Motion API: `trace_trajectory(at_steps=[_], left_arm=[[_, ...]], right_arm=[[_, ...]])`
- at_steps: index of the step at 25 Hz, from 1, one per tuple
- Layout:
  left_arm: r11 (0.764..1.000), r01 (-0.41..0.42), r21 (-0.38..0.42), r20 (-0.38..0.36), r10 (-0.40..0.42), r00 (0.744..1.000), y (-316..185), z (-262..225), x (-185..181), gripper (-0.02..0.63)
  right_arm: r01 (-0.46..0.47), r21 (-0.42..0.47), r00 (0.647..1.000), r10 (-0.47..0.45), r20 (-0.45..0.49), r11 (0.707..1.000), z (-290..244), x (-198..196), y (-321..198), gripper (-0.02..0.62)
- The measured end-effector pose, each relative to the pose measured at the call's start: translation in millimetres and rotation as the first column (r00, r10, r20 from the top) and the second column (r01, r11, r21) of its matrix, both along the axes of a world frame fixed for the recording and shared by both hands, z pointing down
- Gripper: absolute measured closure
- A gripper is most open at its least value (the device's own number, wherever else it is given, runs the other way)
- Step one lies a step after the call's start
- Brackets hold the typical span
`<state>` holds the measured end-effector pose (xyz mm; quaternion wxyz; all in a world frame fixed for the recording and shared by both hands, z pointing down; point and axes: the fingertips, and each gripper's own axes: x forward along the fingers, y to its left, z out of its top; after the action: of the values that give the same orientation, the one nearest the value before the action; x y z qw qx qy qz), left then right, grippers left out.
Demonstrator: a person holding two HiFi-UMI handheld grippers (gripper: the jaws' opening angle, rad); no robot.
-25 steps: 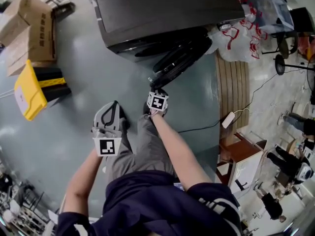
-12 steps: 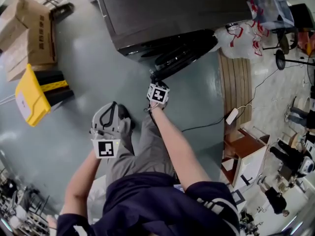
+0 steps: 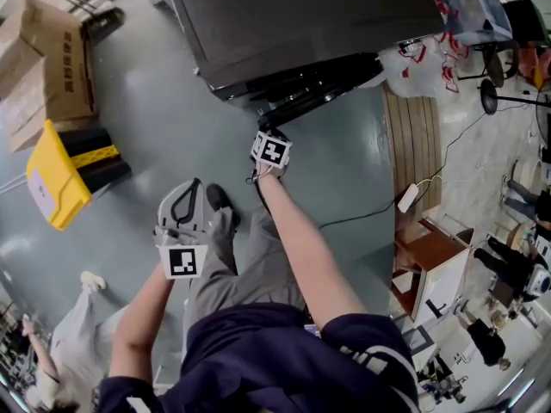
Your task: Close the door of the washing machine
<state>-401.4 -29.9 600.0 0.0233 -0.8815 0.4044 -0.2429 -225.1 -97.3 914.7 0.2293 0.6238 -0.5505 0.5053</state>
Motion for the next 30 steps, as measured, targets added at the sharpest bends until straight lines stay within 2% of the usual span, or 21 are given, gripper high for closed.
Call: trace_trajectory(at_steps=[5, 10, 16, 30], left_arm=[[1.0, -0.009, -0.003, 0.01, 0.009, 1.0, -5.1, 2.0, -2.8, 0.581], [1.0, -0.002, -0.013, 0.018, 0.002, 1.0, -11.9, 5.6, -11.4, 0.581], [1.0, 0.011, -0.021, 0.018, -0.01, 1.0, -18.4, 8.6, -16.9, 0.582], [0.999, 0.014, -0.035, 0.005, -0.014, 1.0, -20.3, 23.4, -18.3, 0.581]], right_arm=[[-0.003, 0.019, 1.0, 0.002, 0.013, 1.0, -2.4, -7.9, -21.5, 0.445], [0.04, 0.032, 0.999, -0.039, -0.018, 0.999, -3.1, -12.7, -39.4, 0.446], [0.075, 0.053, 0.997, -0.076, 0.016, 0.996, -5.7, -20.5, -53.9, 0.445], [0.234, 0.084, 0.972, -0.232, -0.033, 0.969, -4.9, -24.2, -59.6, 0.449]])
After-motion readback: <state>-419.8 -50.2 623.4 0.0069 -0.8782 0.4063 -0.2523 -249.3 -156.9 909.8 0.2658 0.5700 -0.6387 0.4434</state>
